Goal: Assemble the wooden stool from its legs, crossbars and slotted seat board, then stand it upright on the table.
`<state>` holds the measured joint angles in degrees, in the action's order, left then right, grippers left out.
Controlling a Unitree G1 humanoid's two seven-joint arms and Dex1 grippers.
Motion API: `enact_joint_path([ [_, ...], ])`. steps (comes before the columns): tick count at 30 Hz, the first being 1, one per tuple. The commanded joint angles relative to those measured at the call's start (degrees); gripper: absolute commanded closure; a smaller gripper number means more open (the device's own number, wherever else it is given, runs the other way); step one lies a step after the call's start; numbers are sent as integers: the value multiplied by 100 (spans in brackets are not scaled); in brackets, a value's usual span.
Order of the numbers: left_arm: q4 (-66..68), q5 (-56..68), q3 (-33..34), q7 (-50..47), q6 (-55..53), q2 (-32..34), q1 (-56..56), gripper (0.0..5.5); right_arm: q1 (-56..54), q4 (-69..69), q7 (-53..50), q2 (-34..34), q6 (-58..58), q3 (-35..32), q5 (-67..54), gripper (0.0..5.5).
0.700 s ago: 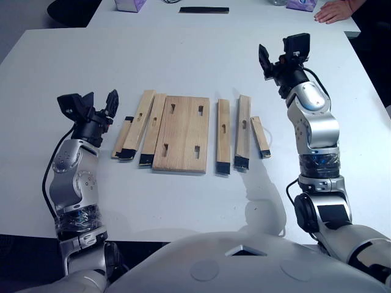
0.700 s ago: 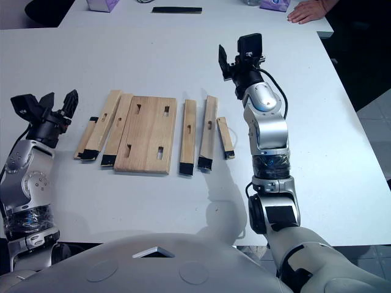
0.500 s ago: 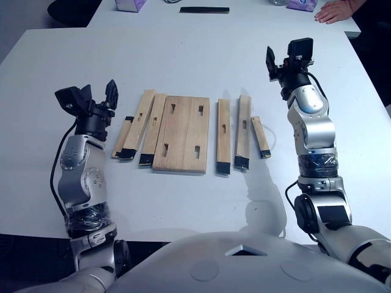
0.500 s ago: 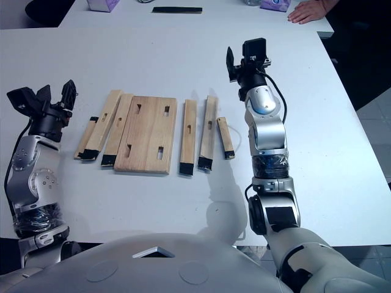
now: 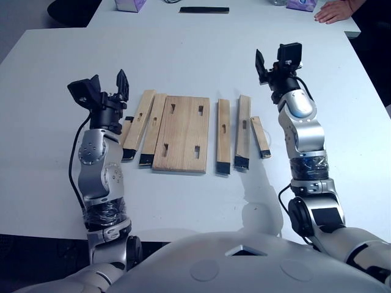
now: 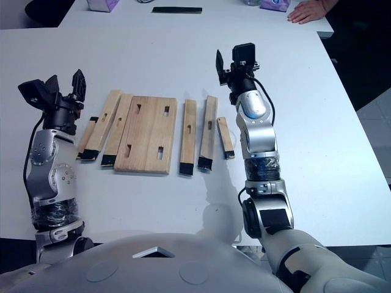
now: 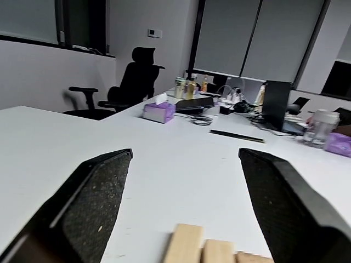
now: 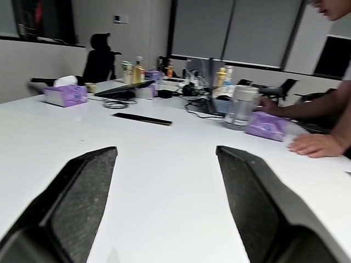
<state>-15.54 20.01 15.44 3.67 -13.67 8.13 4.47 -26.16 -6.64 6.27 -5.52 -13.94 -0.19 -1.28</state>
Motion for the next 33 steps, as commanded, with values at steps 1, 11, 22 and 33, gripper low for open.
enact_joint_path([
  [1,-91,205,42,-38,13,-166,79,188,-86,12,-19,66,-21,-71,-105,216],
  [11,-209,263,-234,-341,-127,-584,276,188,-204,32,129,57,-160,-8,-131,216],
  [22,-170,357,-194,40,-705,44,344,188,-99,7,38,6,-167,2,-3,216],
  [33,1981,597,785,1943,-1553,2291,168,188,20,-126,-2,-172,-86,-53,66,216],
])
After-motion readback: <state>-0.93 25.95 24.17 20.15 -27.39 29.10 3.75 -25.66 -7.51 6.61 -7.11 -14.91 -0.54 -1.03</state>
